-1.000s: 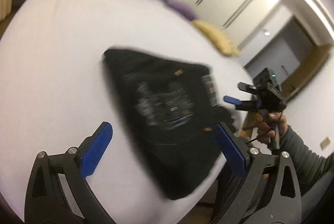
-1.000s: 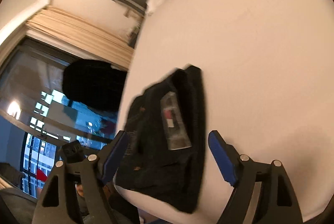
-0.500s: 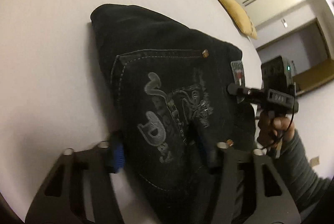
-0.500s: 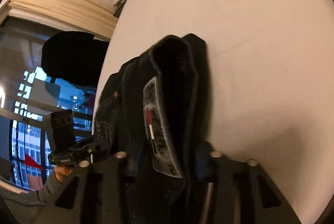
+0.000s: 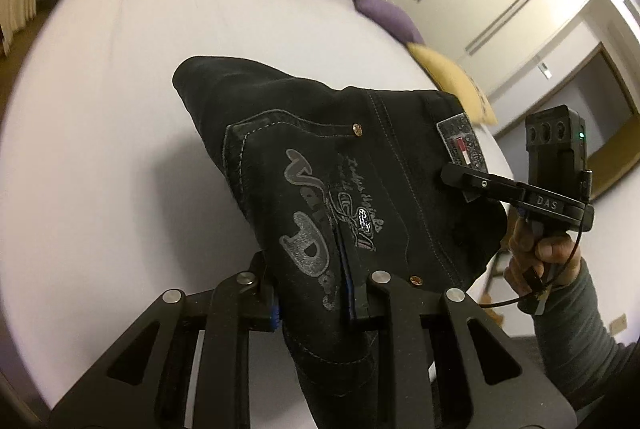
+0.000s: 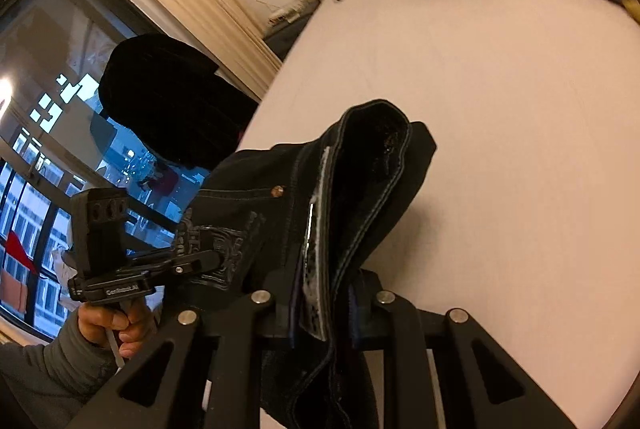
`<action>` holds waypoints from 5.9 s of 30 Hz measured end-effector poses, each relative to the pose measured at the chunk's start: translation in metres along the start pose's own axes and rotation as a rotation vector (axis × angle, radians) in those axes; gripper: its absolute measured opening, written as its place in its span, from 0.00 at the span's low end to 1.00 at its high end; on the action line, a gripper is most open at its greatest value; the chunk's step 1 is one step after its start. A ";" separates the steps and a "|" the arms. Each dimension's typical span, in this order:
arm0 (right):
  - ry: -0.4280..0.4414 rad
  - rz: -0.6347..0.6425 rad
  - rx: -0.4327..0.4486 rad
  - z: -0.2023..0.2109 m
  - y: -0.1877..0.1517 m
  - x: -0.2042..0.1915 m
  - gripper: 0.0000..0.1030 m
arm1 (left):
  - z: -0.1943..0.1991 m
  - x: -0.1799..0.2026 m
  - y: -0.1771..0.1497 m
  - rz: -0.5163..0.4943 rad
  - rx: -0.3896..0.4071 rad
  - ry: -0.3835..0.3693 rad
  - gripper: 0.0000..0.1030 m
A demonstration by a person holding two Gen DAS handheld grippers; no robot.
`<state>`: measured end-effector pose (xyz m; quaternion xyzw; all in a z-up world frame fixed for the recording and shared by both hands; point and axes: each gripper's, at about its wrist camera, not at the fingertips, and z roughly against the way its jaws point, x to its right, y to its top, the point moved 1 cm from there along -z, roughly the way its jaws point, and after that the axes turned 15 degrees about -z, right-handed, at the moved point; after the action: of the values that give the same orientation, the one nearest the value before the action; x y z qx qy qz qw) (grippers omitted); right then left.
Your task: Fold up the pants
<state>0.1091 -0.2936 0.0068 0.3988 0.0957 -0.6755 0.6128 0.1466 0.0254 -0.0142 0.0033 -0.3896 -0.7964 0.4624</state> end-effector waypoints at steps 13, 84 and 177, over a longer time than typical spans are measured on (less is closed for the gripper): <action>-0.056 -0.227 -0.093 -0.125 0.057 0.079 0.39 | -0.080 -0.154 0.032 0.057 -0.113 0.097 0.34; -0.556 0.061 0.540 0.116 -0.154 -0.154 1.00 | 0.153 0.090 -0.066 -0.004 0.096 0.676 1.00; -0.605 0.079 0.442 0.088 -0.164 -0.147 1.00 | 0.127 0.078 -0.079 0.004 0.042 0.668 1.00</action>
<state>-0.0867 -0.1990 0.1025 0.3071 -0.2531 -0.7429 0.5383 -0.0027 0.0671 0.0530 0.2727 -0.2328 -0.7422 0.5661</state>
